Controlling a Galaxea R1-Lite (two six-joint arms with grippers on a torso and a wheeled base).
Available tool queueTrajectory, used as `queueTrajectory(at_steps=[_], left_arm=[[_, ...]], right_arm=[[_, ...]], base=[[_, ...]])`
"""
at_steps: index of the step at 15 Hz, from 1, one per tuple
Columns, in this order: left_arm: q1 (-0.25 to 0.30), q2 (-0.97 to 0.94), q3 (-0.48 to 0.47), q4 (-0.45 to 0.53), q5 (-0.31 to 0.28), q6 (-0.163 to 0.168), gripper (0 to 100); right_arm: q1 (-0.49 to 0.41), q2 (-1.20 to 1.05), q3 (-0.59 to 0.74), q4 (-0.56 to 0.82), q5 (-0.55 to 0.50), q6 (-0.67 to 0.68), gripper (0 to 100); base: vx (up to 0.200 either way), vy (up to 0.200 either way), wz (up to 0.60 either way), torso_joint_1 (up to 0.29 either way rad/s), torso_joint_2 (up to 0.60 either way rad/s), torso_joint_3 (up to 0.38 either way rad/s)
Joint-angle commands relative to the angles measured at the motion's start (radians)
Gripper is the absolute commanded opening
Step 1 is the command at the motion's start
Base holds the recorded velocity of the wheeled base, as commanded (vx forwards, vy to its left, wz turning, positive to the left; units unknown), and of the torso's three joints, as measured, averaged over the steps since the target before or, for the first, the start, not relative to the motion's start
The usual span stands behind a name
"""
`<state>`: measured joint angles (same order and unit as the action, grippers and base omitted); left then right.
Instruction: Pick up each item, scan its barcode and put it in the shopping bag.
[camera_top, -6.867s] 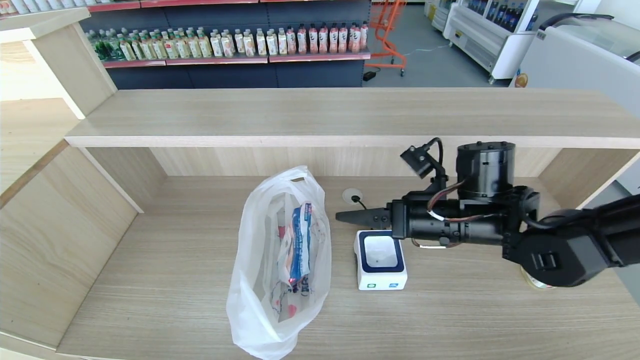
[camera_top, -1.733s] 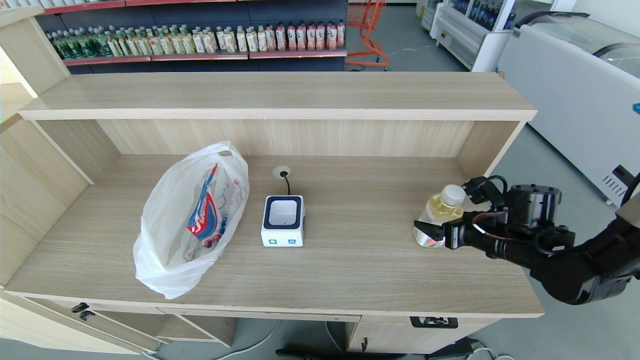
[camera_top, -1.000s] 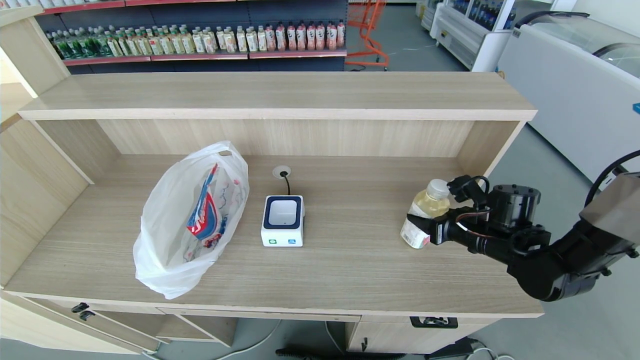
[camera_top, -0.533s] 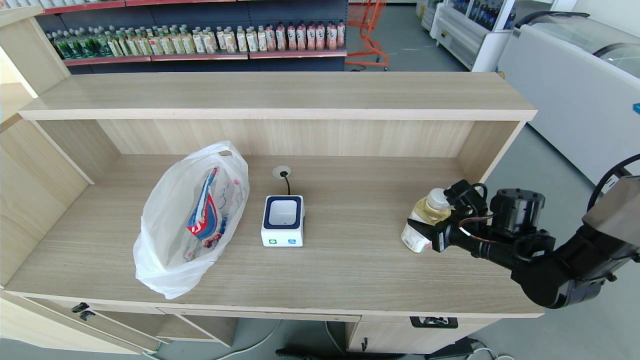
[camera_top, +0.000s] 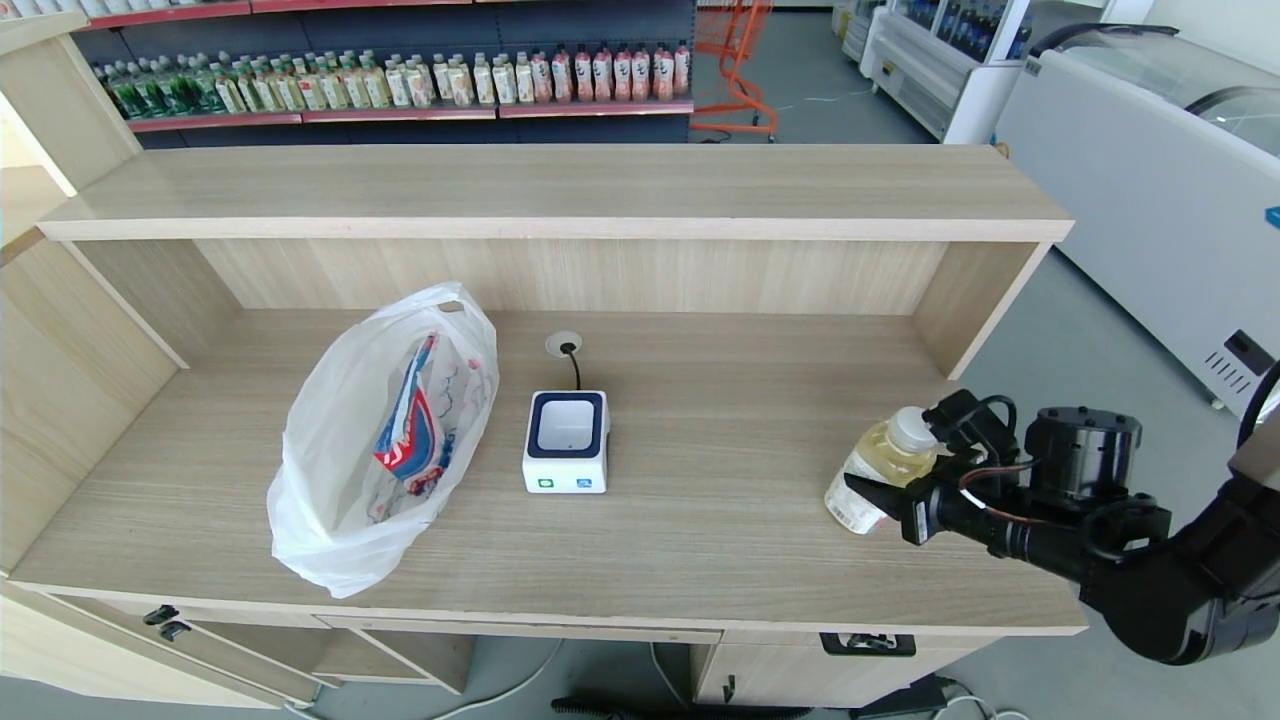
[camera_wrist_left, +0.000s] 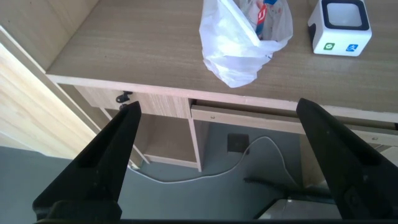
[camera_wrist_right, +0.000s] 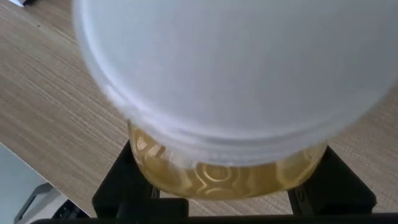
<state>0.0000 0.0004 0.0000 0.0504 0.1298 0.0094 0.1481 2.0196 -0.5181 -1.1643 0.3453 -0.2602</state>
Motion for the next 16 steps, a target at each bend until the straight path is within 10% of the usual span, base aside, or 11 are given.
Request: queueTrajectory(at_steps=[1, 6, 11, 16], left_arm=[[0.0, 0.0, 0.0, 0.0, 0.001, 0.0, 100], [0.0, 0.0, 0.0, 0.0, 0.001, 0.0, 100], [0.0, 0.0, 0.0, 0.0, 0.001, 0.0, 100], [0.0, 0.0, 0.0, 0.0, 0.001, 0.0, 100]], right_arm=[[0.001, -0.004, 0.006, 0.005, 0.001, -0.011, 0], [0.016, -0.225, -0.183, 0.23, 0.057, 0.236, 0], [0.067, -0.532, -0.232, 0.512, 0.523, 0.429, 0], [0.24, -0.613, -0.181, 0.545, 0.526, 0.486, 0]], base=[[0.0, 0.0, 0.0, 0.0, 0.0, 0.0], [0.0, 0.0, 0.0, 0.0, 0.0, 0.0], [0.0, 0.0, 0.0, 0.0, 0.0, 0.0], [0.0, 0.0, 0.0, 0.0, 0.0, 0.0]])
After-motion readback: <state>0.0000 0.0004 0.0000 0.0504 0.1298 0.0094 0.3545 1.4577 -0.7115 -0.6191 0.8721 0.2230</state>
